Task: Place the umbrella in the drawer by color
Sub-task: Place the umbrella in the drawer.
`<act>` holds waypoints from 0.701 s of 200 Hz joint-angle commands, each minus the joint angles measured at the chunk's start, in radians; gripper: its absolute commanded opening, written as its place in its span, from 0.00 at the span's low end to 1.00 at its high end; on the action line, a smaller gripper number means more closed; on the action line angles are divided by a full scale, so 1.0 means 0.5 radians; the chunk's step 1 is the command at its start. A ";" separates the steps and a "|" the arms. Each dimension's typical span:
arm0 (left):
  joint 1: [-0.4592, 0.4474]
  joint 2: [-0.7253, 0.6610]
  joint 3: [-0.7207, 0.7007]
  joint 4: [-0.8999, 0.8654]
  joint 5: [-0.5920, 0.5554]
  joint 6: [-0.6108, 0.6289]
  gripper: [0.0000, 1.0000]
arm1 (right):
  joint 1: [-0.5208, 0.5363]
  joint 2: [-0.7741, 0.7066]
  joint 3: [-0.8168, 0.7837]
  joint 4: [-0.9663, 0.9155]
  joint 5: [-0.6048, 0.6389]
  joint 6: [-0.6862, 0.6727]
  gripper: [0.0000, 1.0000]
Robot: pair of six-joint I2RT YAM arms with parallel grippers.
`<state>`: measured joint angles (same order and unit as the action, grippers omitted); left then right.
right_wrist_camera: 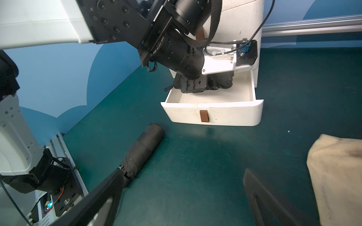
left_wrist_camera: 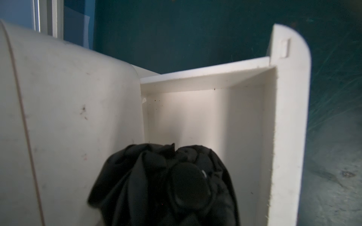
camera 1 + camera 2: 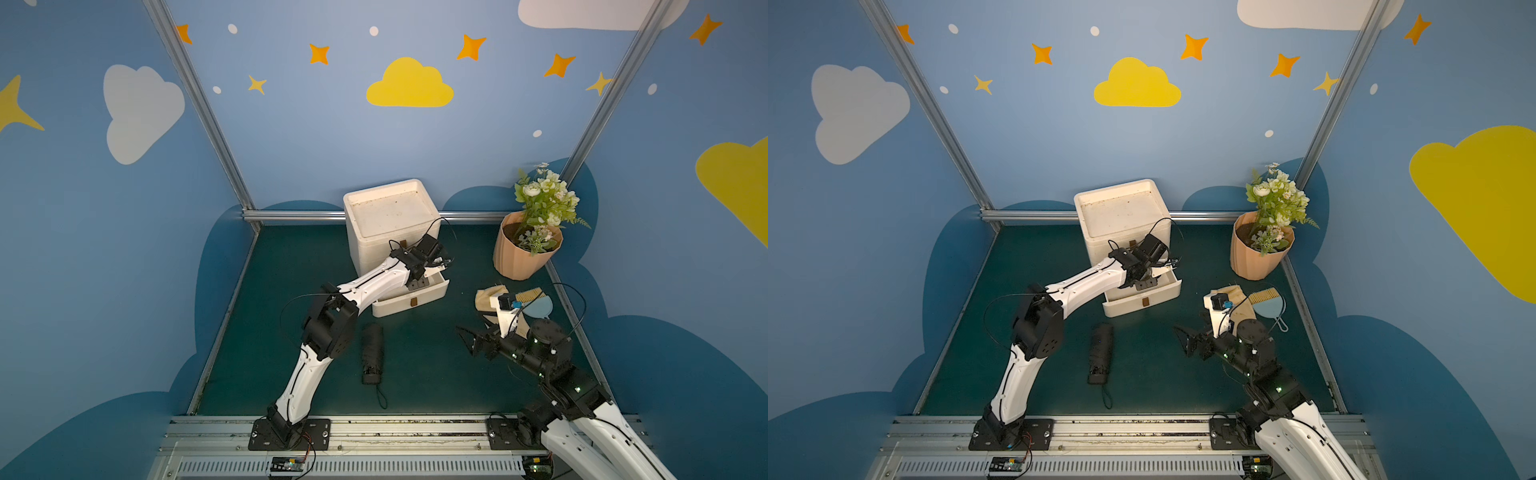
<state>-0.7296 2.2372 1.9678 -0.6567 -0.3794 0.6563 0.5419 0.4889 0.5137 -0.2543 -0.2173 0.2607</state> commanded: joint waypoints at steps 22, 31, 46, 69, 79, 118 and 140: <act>0.000 0.034 0.107 0.106 -0.121 0.128 0.58 | -0.019 0.013 -0.010 -0.011 -0.001 0.036 0.98; -0.001 0.040 0.115 0.105 -0.125 0.140 0.61 | -0.019 0.013 -0.009 -0.007 -0.004 0.036 0.98; -0.001 0.049 0.123 0.105 -0.125 0.147 0.68 | -0.022 0.016 -0.010 -0.004 -0.001 0.035 0.98; -0.001 0.056 0.123 0.114 -0.137 0.168 0.73 | -0.031 0.028 -0.009 -0.001 -0.006 0.035 0.98; -0.001 0.060 0.125 0.116 -0.146 0.178 0.75 | -0.034 0.034 -0.009 0.001 -0.013 0.040 0.98; -0.001 0.075 0.124 0.135 -0.190 0.224 0.85 | -0.044 0.047 -0.010 0.023 -0.026 0.049 0.98; -0.001 0.078 0.134 0.149 -0.180 0.224 0.91 | -0.046 0.054 -0.014 0.031 -0.032 0.061 0.98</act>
<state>-0.7391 2.2570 2.0026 -0.6163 -0.4461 0.7589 0.5247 0.5125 0.5137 -0.2523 -0.2249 0.2810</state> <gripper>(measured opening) 0.901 0.980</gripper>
